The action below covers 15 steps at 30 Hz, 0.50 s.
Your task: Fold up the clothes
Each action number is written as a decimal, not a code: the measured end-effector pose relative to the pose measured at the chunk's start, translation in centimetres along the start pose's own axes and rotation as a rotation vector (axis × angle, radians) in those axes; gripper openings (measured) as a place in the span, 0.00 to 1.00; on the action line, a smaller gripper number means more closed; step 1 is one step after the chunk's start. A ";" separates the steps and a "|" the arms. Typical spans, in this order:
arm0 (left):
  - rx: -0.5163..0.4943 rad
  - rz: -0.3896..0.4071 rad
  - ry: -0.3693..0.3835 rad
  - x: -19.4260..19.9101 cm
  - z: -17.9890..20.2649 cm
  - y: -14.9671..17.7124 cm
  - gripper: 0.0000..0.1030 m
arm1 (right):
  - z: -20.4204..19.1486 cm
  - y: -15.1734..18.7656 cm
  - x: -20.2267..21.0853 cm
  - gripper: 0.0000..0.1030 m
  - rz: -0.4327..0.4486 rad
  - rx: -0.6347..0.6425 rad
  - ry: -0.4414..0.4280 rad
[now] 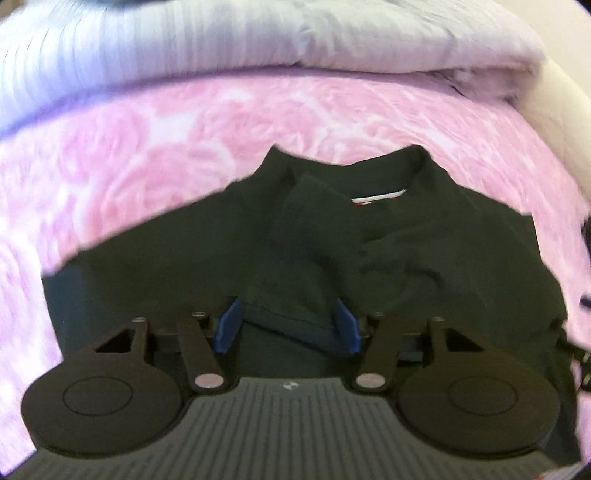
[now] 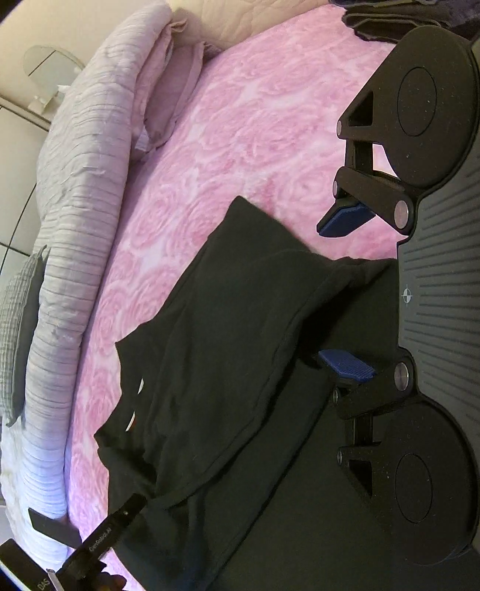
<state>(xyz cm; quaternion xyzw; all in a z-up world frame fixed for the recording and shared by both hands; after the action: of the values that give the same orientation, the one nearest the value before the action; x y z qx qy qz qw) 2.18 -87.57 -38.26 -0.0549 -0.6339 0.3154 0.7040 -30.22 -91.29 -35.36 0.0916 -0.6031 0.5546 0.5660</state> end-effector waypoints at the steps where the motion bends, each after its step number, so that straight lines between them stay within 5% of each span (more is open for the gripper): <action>1: 0.021 -0.001 -0.005 -0.2 -0.1 0.1 0.38 | 0.1 0.3 -0.2 0.69 -0.005 -0.002 0.000; 3: 0.028 0.021 -0.018 0.0 -0.1 0.3 0.02 | 0.0 0.6 -0.7 0.69 -0.012 0.005 -0.004; 11: -0.009 0.193 -0.112 8.5 1.1 1.0 0.01 | -0.9 0.8 -3.1 0.69 -0.025 0.133 0.001; 15: 0.051 0.110 -0.132 8.2 -1.0 4.4 0.02 | 0.1 0.7 -3.8 0.69 -0.018 0.135 0.051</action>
<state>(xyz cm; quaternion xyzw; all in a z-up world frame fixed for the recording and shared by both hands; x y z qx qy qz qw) 1.41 -79.52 -33.55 -0.0508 -0.6667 0.3723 0.6437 -29.45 -93.07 -38.72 0.1207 -0.5487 0.5911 0.5787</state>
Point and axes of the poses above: each gripper's, at about its wrist camera, not at the fingertips, and x roughly against the way its jaws point, z to its right, y to its underside, the point moved 9 cm from there along -x, roughly the way its jaws point, and after that the axes turned 1 degree about -y, right-handed, at the moved point
